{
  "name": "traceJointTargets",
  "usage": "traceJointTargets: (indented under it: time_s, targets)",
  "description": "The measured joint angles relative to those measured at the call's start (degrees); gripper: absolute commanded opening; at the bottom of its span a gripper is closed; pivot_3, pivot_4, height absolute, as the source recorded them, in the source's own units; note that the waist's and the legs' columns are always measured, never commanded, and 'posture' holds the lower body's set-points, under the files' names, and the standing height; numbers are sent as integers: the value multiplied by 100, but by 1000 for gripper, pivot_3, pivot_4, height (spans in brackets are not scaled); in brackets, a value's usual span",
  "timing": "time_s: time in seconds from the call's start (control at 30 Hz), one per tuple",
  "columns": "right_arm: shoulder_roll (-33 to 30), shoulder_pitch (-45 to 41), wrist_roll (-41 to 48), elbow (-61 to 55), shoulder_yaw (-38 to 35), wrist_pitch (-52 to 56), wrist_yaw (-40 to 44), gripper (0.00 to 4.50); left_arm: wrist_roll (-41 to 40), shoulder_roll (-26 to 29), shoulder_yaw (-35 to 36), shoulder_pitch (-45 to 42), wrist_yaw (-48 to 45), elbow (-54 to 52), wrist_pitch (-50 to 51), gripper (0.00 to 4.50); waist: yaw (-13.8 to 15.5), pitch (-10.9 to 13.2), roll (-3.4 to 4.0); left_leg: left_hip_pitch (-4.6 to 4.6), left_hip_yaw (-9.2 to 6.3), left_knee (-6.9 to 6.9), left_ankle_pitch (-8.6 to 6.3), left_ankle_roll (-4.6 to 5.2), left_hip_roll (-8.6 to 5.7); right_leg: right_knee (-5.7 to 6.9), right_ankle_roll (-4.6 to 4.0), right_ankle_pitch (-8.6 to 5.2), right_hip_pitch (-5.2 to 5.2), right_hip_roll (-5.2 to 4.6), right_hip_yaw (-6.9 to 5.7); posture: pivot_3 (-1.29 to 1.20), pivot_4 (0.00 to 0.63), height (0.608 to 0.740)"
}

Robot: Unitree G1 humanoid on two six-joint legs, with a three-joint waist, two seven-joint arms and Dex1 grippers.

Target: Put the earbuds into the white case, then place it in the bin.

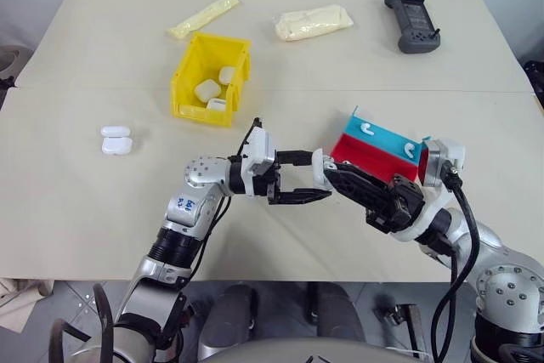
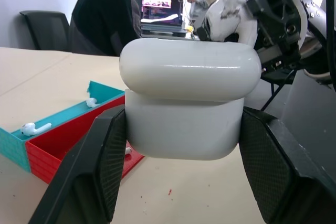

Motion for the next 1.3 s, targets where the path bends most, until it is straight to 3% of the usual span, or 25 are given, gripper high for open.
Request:
traceJointTargets:
  time_s: [0.87, 1.23, 1.3]
  targets:
    - [42, 160, -247, 104, 469, -754, -211, 492, -162, -116, 143, 44, 35, -3, 0, 2791, 1, 0, 0, 1, 0, -1, 0, 0, 0, 0, 0, 0, 0, 0, 0, 0, 150, 740]
    - [-397, 191, -112, 134, 435, -753, -93, 492, -145, -195, 118, 44, 42, 38, -9, 2791, 2, 0, 0, 1, 1, -1, 0, 1, 1, -2, 0, 0, 1, 0, 0, 0, 150, 740]
    - [-422, 150, -86, 192, 442, -736, -99, 1210, -141, -197, 118, 44, 47, 54, -15, 2791, 1, 0, 0, 1, 1, -1, 0, 1, 1, -2, 0, 0, 1, 0, 0, 0, 150, 740]
